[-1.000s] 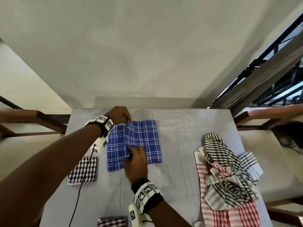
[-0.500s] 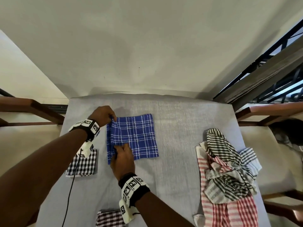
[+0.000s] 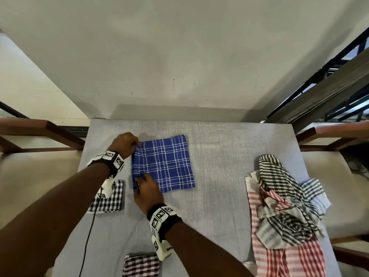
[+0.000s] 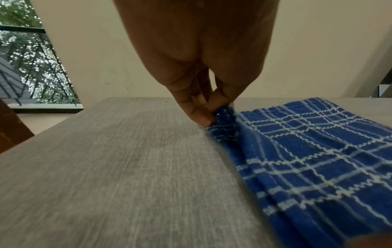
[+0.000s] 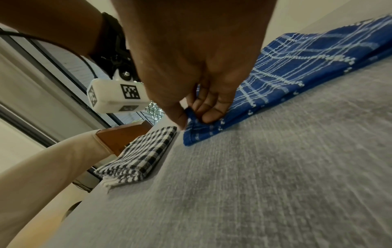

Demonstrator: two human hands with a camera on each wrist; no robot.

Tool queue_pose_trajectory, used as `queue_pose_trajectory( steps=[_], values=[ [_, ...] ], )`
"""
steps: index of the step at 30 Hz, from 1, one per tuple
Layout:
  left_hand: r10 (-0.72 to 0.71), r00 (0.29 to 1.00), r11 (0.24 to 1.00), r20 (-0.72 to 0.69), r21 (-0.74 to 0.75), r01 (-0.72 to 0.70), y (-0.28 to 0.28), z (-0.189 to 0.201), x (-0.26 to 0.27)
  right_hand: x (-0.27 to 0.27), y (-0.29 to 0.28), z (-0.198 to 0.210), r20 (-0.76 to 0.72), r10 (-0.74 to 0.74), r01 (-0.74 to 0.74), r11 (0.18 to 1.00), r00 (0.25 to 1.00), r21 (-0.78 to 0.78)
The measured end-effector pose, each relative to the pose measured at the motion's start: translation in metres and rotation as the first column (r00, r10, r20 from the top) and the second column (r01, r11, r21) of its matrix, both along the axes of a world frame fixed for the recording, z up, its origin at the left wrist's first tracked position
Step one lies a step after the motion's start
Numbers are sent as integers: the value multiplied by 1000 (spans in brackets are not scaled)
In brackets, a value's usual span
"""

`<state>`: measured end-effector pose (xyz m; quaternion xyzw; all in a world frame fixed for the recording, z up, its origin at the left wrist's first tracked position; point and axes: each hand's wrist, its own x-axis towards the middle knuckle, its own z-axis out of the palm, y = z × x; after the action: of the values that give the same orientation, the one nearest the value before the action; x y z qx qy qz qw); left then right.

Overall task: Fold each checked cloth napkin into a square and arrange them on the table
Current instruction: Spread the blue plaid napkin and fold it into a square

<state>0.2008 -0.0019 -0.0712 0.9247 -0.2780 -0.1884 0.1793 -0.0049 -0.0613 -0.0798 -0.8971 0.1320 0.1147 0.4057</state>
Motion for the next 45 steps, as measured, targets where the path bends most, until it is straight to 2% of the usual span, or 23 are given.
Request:
queue_pose_trajectory(
  steps=[2,4,6,9,11,13,15,17,19,21,23,25,27,28,31,34,37,39,42,45],
  values=[
    [64,998,997,-1,-44,-64,1,-2,-3,0,-3,-4,-4,82,-81,995,997,60],
    [195,981,975,-20,-102,-196,1,-4,-7,-1,-10,-8,64,144,-150,983,987,104],
    [293,955,952,-56,-79,-297,-1,-8,-12,-4,-22,-11,179,75,-88,994,981,67],
    [344,937,938,-63,66,-340,-7,-14,-22,-3,-49,-12,303,-75,108,990,950,-93],
    [388,920,921,-58,66,-385,-12,-19,-24,-3,-66,-17,234,-62,112,972,970,-205],
    [449,890,894,-75,37,-447,-17,-21,-23,-10,-82,-25,118,-24,50,974,993,-223],
    [474,873,880,-110,21,-475,-23,-21,-23,-25,-98,-34,85,39,-16,968,996,-252],
    [433,887,898,-163,-15,-441,-31,-21,-30,-45,-114,-39,89,77,-49,958,993,-283],
    [354,912,927,-208,-53,-372,-42,-24,-41,-67,-132,-43,115,54,-17,954,992,-300],
    [299,936,948,-187,-56,-314,-51,-27,-52,-86,-148,-45,140,58,-9,944,988,-329],
    [285,955,953,-80,-78,-291,-62,-28,-65,-96,-158,-44,171,66,-1,935,983,-354],
    [298,947,952,120,-106,-286,-73,-22,-83,-95,-162,-40,203,6,66,936,979,-346],
    [231,926,972,298,-112,-207,-85,-16,-105,-86,-160,-37,240,-47,133,924,970,-358],
    [167,931,984,325,-108,-139,-91,-15,-117,-79,-156,-35,251,-49,142,920,967,-366],
    [19,962,997,274,-81,4,-102,-29,-153,-50,-145,-33,225,-14,92,936,974,-340],
    [-27,973,1000,227,-7,29,-103,-50,-167,-24,-143,-36,90,101,-68,947,991,-313],
    [-44,982,999,185,6,44,-96,-61,-161,-16,-152,-43,5,209,-191,903,978,-385],
    [-72,977,997,200,22,69,-89,-66,-157,-18,-169,-51,13,210,-184,880,978,-438],
    [-46,981,997,190,64,34,-84,-66,-157,-28,-208,-56,3,73,-62,876,997,-478],
    [-14,984,996,176,94,-3,-88,-66,-160,-35,-231,-54,-22,79,-78,830,997,-553]
  ],
)
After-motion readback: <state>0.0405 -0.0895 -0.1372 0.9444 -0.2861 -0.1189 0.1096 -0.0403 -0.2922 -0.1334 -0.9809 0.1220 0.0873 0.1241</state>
